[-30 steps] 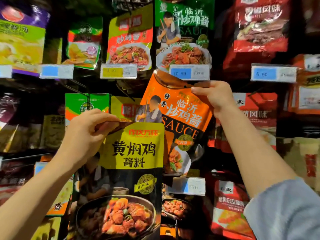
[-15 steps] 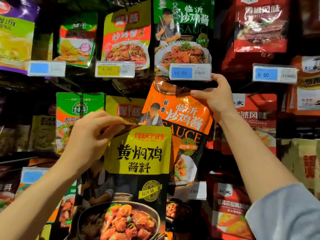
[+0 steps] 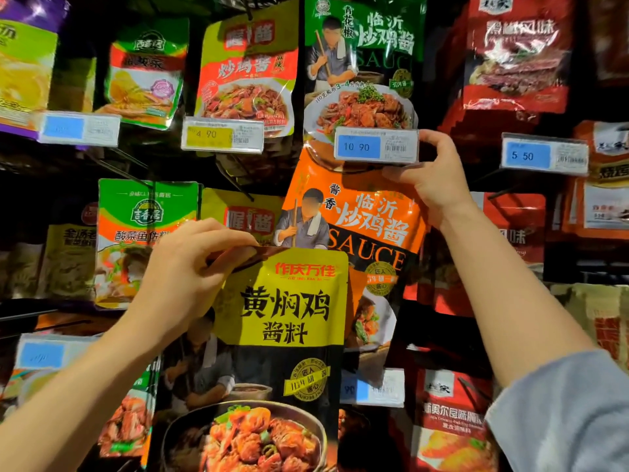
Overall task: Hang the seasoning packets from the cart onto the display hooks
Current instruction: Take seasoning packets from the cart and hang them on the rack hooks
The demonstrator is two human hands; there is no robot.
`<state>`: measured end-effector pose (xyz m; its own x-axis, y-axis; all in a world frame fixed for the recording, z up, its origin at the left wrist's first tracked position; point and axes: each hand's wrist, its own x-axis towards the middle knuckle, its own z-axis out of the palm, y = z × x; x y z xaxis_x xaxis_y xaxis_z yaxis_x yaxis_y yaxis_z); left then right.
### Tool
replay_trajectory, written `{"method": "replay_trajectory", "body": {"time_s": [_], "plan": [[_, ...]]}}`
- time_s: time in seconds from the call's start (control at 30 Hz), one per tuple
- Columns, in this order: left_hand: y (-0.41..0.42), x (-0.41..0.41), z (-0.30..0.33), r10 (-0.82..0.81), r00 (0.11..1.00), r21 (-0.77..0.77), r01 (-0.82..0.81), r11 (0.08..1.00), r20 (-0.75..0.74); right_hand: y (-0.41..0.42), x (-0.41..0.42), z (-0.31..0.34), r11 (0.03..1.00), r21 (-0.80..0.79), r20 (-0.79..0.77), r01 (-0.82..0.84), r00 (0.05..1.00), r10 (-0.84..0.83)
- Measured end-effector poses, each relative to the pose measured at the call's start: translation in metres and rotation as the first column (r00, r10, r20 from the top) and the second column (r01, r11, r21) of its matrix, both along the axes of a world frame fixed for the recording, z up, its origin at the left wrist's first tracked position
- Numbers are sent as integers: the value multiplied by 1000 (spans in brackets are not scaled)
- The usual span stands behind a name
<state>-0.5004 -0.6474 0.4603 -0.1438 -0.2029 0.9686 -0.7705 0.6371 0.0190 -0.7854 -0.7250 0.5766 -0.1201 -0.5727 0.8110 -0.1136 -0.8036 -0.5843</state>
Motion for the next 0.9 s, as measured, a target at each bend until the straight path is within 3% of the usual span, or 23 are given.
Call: {"method": "replay_trajectory", "body": {"time_s": [0.3,0.47,0.67,0.8,0.83,0.9], "plan": [[-10,-5,-7,-41,999,38,42,998,-31,-2,-3,3,995,94,-42,23,999,-19],[-9,-4,-8,-53,998,41,55,998,-42,-22,-2,-4,985,73,-33,159,987,-157],[-7,0,-10,-69,996,45,72,996,-64,-40,9,-24,889,-94,-140,447,879,-457],[-8,4,-18,-66,992,53,72,996,-103,-20,14,-70,663,-344,-46,665,693,-719],[-9,6,-21,-60,992,58,66,996,-107,-14,18,-88,609,-435,-36,663,663,-748],[-9,9,-26,-55,992,78,64,995,-111,-3,29,-122,583,-587,-187,561,607,-772]]}}
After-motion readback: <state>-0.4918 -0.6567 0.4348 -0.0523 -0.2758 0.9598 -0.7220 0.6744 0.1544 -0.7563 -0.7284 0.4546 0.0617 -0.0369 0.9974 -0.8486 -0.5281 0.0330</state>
